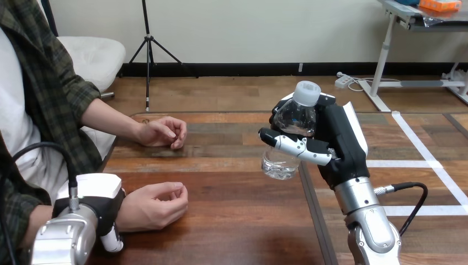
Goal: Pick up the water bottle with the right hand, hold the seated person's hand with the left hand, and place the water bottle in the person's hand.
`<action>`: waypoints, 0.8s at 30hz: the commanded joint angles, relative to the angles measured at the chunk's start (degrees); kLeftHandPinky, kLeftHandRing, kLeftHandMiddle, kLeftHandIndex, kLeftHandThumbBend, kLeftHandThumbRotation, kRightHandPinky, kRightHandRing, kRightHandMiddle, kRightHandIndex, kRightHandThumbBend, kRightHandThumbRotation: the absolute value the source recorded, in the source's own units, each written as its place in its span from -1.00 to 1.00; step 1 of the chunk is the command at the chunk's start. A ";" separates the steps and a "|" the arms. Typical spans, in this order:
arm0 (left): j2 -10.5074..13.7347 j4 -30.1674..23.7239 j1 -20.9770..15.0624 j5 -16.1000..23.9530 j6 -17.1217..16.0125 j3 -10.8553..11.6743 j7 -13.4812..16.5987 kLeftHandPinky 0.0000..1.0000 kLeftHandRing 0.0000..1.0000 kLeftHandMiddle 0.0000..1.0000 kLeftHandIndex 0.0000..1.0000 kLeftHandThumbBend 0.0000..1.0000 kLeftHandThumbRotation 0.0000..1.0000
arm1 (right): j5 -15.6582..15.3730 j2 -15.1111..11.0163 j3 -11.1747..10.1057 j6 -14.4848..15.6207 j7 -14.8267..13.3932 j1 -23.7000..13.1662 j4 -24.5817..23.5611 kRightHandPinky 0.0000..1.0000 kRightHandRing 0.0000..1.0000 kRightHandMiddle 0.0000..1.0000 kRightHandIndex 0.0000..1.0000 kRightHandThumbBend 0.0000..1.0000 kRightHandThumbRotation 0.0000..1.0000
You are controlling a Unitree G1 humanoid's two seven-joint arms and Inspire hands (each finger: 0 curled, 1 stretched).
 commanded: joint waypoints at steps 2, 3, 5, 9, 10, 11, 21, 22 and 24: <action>-0.07 4.72 4.17 -3.01 -2.03 -2.95 -0.93 0.41 0.60 0.66 0.65 0.76 -0.87 | 0.46 -0.43 -0.58 -0.36 -0.28 -2.75 -3.94 -0.22 -0.18 -0.15 -0.19 0.36 -1.00; -0.03 4.74 4.18 -3.12 -2.08 -2.98 -0.85 0.40 0.59 0.66 0.65 0.76 -0.87 | 0.46 -0.44 -0.59 -0.36 -0.26 -2.75 -3.95 -0.22 -0.18 -0.15 -0.19 0.36 -1.00; 0.02 4.83 4.20 -3.32 -2.21 -3.04 -0.68 0.39 0.58 0.66 0.65 0.76 -0.87 | 0.61 -0.42 -0.59 -0.25 -0.14 -2.73 -4.01 -0.22 -0.18 -0.15 -0.19 0.36 -1.00; -0.04 4.92 4.41 -4.07 -2.57 -2.92 -0.02 0.36 0.56 0.64 0.64 0.76 -0.86 | 1.02 -0.36 -0.60 0.01 0.20 -2.71 -4.13 -0.21 -0.18 -0.16 -0.19 0.35 -1.00; -0.16 4.85 4.62 -4.60 -2.77 -2.65 0.51 0.36 0.56 0.64 0.64 0.76 -0.86 | 1.10 -0.35 -0.61 0.02 0.27 -2.72 -4.12 -0.21 -0.18 -0.16 -0.19 0.35 -1.00; -0.24 4.81 4.76 -4.98 -2.90 -2.48 0.90 0.36 0.55 0.63 0.63 0.75 -0.89 | 1.14 -0.34 -0.61 0.03 0.31 -2.73 -4.11 -0.21 -0.18 -0.16 -0.19 0.35 -1.00; -1.08 5.36 6.33 -7.42 -4.63 -1.22 10.09 0.29 0.43 0.50 0.49 0.63 -0.99 | 0.65 -0.46 -0.59 -0.25 -0.03 -2.82 -3.98 -0.21 -0.18 -0.15 -0.19 0.35 -1.00; -1.44 5.59 6.65 -8.04 -5.00 -0.77 12.07 0.28 0.41 0.49 0.48 0.61 -0.99 | 0.69 -0.46 -0.59 -0.31 0.03 -2.83 -3.96 -0.21 -0.18 -0.15 -0.19 0.35 -1.00; -1.76 5.89 6.97 -8.81 -5.40 -0.36 14.22 0.22 0.35 0.43 0.42 0.59 -0.99 | 0.76 -0.45 -0.59 -0.37 0.12 -2.85 -3.92 -0.21 -0.18 -0.15 -0.19 0.34 -1.00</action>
